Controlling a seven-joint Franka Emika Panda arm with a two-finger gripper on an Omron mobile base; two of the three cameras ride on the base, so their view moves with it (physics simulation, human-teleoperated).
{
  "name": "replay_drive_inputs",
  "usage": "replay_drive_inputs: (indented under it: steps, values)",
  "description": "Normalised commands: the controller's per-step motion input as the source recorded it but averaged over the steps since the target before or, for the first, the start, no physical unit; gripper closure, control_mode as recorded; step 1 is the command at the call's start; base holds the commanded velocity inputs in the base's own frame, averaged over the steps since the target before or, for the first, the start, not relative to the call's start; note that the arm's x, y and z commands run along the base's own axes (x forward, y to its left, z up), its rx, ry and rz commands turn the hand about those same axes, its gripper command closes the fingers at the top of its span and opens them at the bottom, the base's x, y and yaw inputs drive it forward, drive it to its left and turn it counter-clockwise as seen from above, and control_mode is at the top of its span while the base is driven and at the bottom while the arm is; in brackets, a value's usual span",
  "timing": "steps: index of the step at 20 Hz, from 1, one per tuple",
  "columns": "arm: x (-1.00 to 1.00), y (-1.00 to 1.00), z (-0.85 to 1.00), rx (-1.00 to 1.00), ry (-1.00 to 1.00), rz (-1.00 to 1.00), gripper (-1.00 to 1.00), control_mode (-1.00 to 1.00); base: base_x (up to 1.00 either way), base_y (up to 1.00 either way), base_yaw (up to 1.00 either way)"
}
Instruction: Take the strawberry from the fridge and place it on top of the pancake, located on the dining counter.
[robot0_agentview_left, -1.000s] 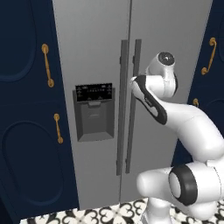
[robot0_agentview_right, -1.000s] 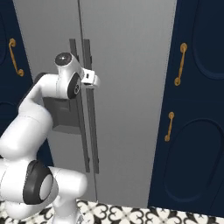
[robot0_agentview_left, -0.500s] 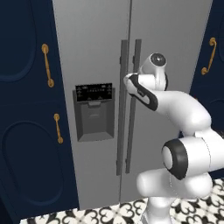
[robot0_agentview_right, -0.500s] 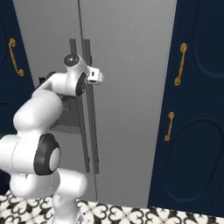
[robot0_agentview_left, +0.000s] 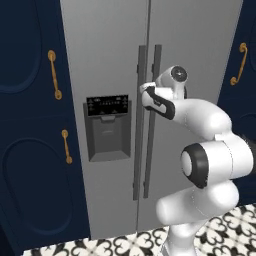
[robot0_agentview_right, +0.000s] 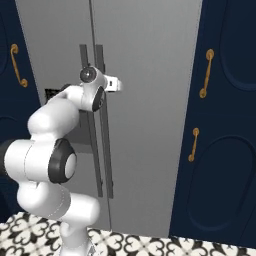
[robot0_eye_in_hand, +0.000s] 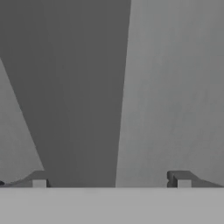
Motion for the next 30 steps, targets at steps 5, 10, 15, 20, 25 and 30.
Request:
replay_drive_inputs:
  steps: [5, 10, 15, 20, 25, 30]
  values:
    - [0.44, -0.08, 0.00, 0.03, -0.12, 0.00, -1.00, -1.00, 0.00, 0.00, 0.00]
    - [0.15, 0.00, 0.00, 0.01, -0.09, 0.00, 1.00, -1.00, 0.00, 0.00, 0.00]
    - [-0.23, -0.10, 0.00, 0.00, 0.04, 0.00, 1.00, -1.00, 0.00, 0.00, 0.00]
    - [-0.83, -0.42, -0.01, 0.00, 0.14, -0.03, 1.00, -1.00, 0.00, 0.00, 0.00]
    - [-1.00, -0.92, -0.25, 0.00, 0.09, -0.01, 1.00, -1.00, 0.00, 0.00, 0.00]
    - [-1.00, -1.00, -0.31, 0.06, 0.04, -0.05, 1.00, -1.00, 0.00, 0.00, 0.00]
